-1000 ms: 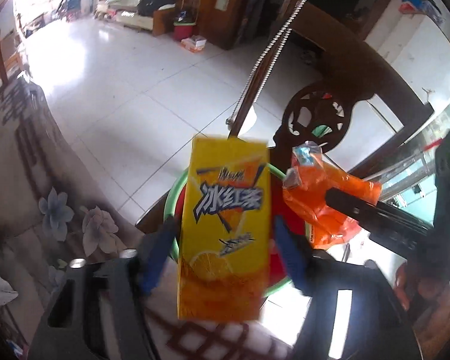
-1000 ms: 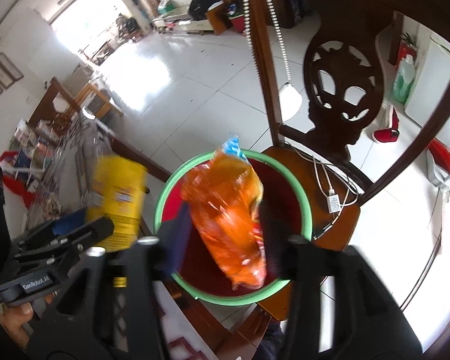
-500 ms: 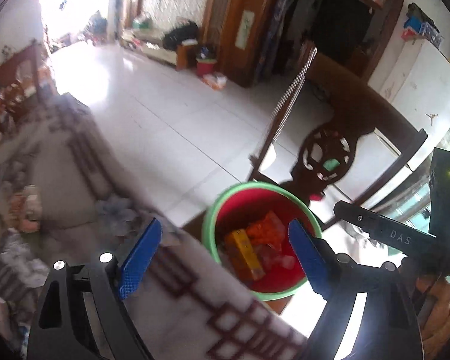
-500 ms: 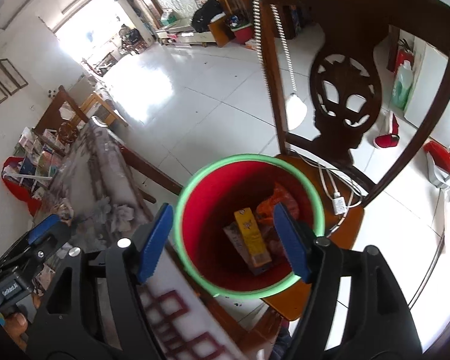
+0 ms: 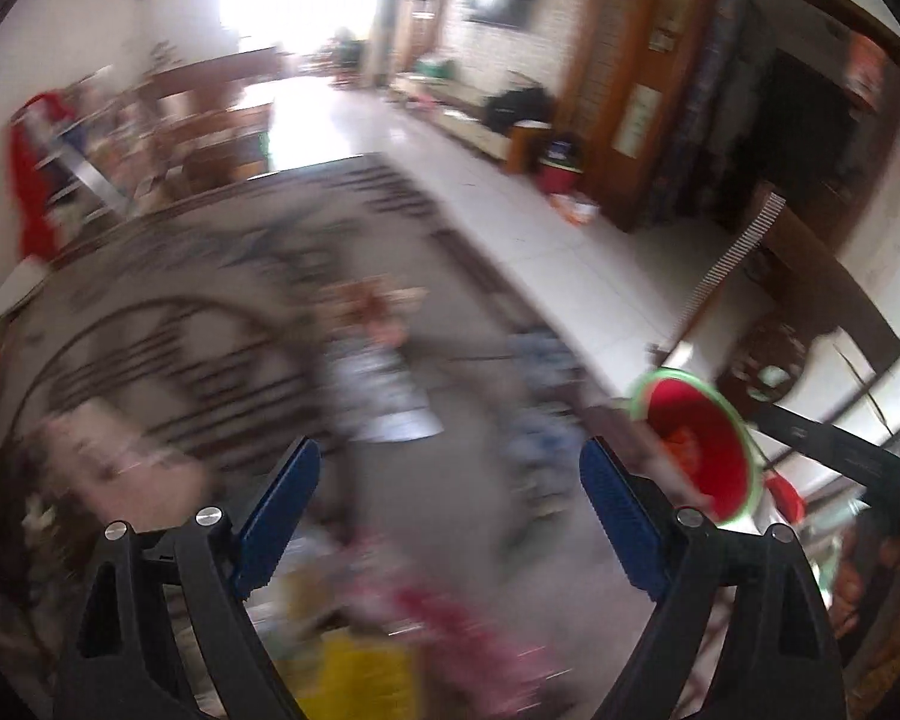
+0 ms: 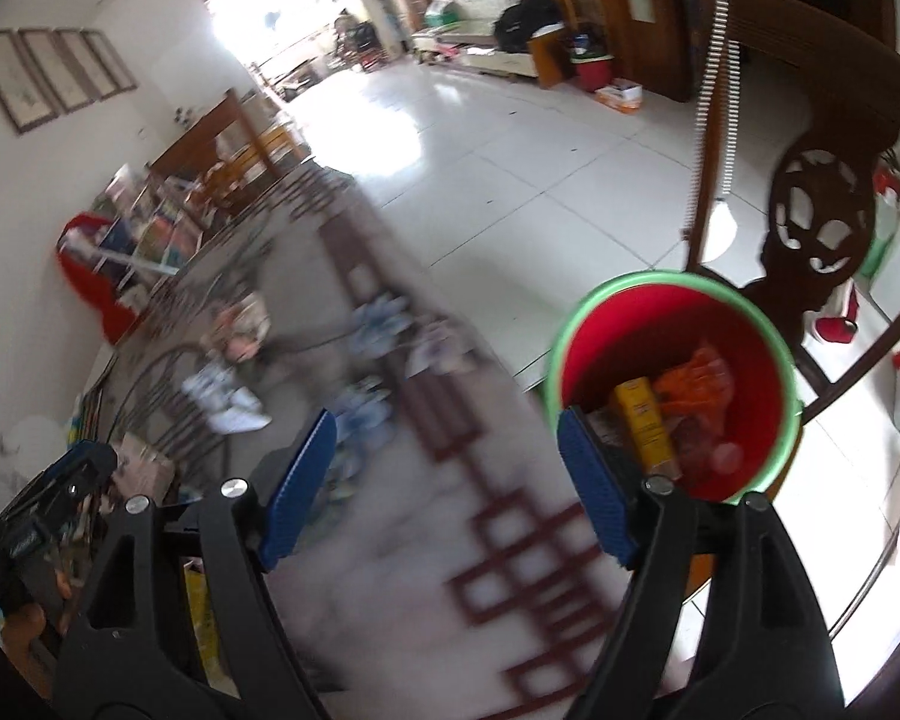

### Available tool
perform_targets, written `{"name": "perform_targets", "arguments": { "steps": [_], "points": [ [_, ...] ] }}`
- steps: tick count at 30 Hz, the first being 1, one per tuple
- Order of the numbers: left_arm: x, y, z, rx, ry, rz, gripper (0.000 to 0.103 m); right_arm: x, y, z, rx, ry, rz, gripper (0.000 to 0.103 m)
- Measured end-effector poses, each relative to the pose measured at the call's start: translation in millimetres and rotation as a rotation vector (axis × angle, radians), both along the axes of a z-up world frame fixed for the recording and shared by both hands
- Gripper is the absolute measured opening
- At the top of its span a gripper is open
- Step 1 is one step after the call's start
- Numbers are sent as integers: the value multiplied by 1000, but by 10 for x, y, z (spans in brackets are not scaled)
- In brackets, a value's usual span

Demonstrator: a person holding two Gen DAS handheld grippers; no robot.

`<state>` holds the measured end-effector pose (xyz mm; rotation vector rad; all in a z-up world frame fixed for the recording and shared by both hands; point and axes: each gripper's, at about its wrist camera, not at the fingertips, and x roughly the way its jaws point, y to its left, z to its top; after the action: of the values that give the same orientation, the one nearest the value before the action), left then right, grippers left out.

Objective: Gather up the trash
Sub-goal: 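Grasp the brown cigarette pack with the left tool while the right grasps the pink carton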

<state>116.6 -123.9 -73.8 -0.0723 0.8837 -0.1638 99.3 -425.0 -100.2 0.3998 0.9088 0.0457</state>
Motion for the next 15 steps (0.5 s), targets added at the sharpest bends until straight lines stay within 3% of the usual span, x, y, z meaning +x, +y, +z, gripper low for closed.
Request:
{"name": "perform_targets", "arguments": {
  "steps": [4,10,13,15],
  "points": [
    [-176,702,-106,51,14,151,90,-67,548,33,-21,-1,73,77],
    [-353,1758,-368,58,95,349,90,-187,1277,30,-21,2,166,78],
    [-334,2158,-573,57,147,397,90,-238,1550,23,-36,8,206,80],
    [-340,2340,-657,4,160,406,90,-268,1709,5,-48,17,234,81]
  ]
}}
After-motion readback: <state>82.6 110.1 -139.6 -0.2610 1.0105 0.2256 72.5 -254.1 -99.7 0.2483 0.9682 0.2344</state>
